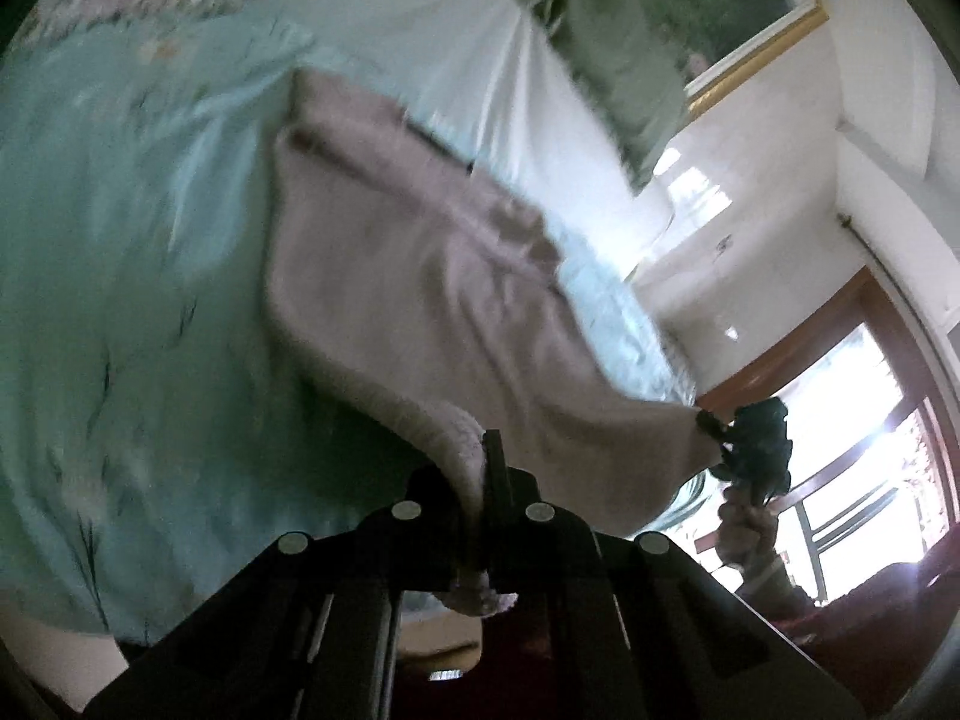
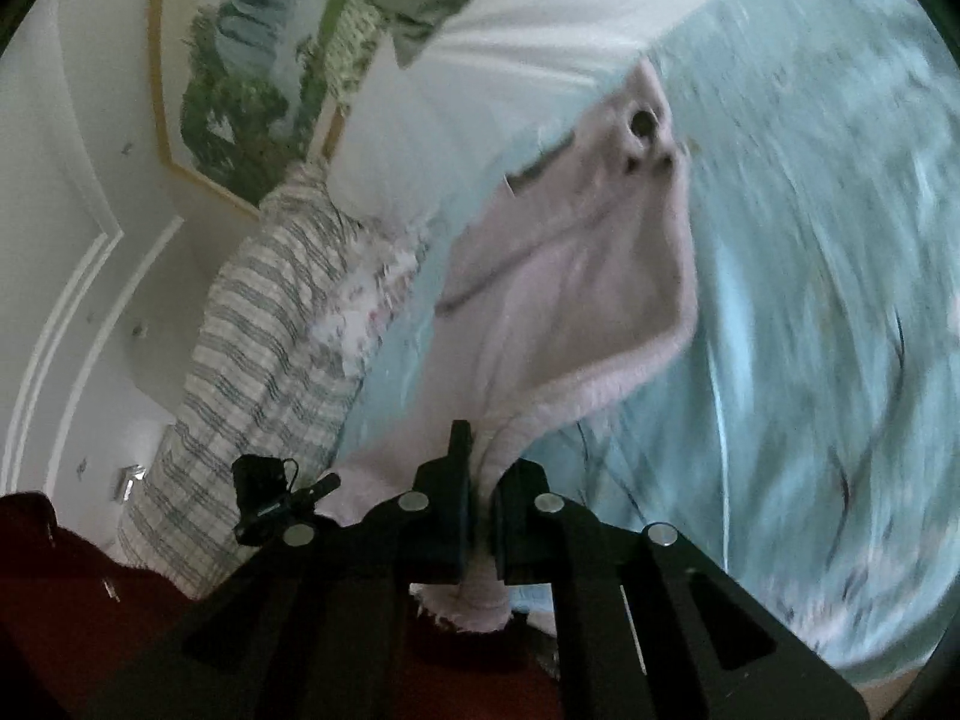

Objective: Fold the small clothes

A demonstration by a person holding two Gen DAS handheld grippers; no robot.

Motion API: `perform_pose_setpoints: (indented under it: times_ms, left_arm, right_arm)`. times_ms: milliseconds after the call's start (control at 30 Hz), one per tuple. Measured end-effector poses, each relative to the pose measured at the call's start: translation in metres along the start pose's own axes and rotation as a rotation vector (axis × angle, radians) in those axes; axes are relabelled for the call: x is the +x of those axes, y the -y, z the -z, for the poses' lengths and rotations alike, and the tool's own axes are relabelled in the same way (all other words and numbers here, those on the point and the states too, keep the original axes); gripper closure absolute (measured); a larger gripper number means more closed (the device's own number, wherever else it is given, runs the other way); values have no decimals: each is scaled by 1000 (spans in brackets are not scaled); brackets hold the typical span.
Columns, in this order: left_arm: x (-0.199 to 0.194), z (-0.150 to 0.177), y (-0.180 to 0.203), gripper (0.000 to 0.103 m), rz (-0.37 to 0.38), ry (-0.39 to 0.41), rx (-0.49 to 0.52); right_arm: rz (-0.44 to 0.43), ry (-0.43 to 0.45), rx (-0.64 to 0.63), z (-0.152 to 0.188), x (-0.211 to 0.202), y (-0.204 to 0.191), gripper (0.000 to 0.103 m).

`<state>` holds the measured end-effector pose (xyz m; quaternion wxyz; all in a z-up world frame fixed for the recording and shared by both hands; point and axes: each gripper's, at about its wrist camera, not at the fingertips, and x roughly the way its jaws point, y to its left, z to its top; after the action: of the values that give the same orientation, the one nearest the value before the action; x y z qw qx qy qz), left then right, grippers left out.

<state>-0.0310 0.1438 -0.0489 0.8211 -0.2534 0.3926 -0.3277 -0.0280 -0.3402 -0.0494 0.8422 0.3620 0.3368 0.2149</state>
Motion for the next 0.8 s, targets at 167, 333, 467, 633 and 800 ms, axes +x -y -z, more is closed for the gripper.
perform_pose_setpoints:
  times_ms: [167, 333, 467, 633, 800]
  left_arm:
    - [-4, -51, 12, 99, -16, 114, 60]
    - [4, -103, 9, 99, -67, 224, 75]
    - [20, -141, 6, 99, -113, 266, 86]
    - [48, -187, -6, 99, -182, 280, 84]
    - [85, -229, -22, 99, -256, 262, 75]
  right_arm:
    - [6, 83, -21, -40, 11, -8, 96]
    - [51, 168, -25, -86, 25, -6, 96]
    - [109, 208, -38, -125, 39, -5, 96]
    - [185, 210, -53, -173, 70, 2, 96]
    - [247, 206, -73, -208, 102, 10, 96]
